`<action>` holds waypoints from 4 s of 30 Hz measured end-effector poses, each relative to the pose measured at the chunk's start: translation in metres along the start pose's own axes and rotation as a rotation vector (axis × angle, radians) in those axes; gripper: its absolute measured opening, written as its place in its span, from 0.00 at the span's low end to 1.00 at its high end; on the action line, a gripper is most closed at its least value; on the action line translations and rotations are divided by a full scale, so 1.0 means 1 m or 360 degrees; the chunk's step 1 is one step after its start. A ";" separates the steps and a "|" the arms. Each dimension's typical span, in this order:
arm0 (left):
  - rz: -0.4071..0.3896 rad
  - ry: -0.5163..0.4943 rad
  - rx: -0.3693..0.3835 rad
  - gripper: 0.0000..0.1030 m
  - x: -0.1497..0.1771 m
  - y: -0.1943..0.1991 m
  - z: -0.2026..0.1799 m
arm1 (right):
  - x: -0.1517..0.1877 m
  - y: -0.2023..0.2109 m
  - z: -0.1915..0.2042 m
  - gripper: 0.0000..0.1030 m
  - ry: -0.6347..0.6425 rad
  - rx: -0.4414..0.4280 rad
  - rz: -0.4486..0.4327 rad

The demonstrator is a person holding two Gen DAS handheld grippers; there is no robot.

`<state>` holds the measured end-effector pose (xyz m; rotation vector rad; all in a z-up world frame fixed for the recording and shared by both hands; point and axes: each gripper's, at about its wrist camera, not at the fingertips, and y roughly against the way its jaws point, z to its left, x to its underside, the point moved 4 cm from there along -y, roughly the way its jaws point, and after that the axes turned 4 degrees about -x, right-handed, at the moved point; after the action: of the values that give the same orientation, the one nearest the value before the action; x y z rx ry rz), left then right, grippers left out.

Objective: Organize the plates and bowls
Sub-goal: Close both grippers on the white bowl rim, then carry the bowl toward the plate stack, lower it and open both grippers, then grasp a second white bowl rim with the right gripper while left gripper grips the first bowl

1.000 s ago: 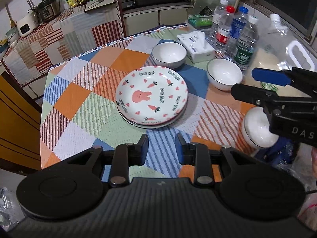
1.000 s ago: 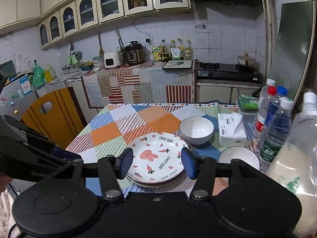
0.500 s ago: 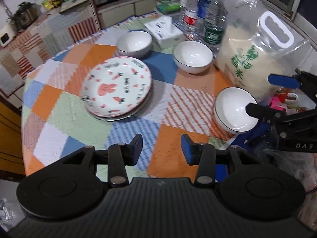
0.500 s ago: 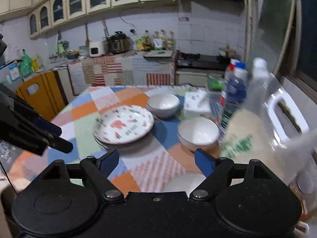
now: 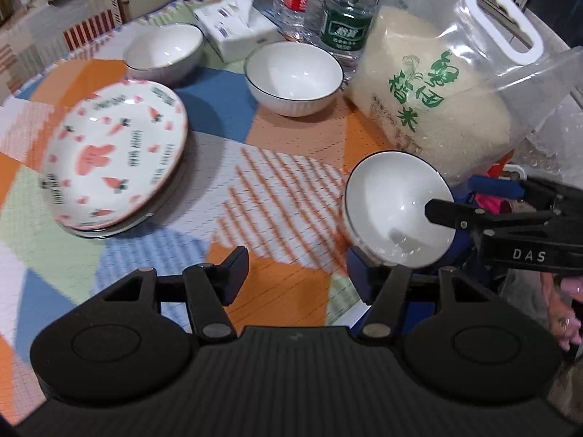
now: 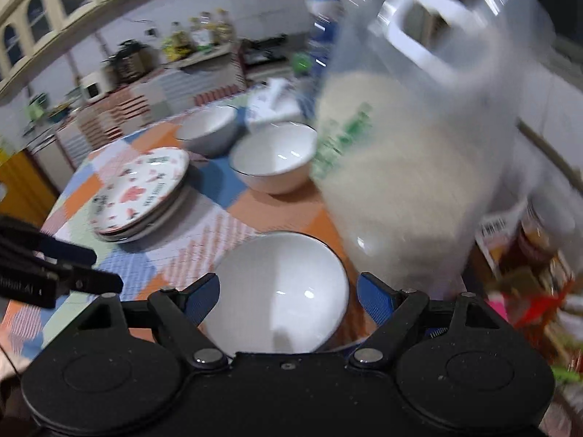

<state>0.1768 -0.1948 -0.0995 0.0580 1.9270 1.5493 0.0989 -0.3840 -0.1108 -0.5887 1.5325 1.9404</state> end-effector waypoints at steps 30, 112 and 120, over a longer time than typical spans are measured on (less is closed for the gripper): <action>0.0167 0.0259 0.0283 0.17 0.004 -0.047 -0.009 | 0.015 -0.044 -0.022 0.14 -0.0436 0.0061 0.0108; -0.0010 0.0305 -0.0181 0.39 0.006 0.064 0.086 | -0.029 -0.032 0.072 0.51 0.0365 -0.0154 -0.0181; -0.0133 0.0247 -0.0168 0.47 -0.034 0.047 0.070 | -0.038 -0.061 0.060 0.66 0.0256 -0.0128 -0.0236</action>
<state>0.2222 -0.1350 -0.0483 -0.1905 1.9353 1.6377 0.1695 -0.3226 -0.1140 -0.8866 1.4662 1.8862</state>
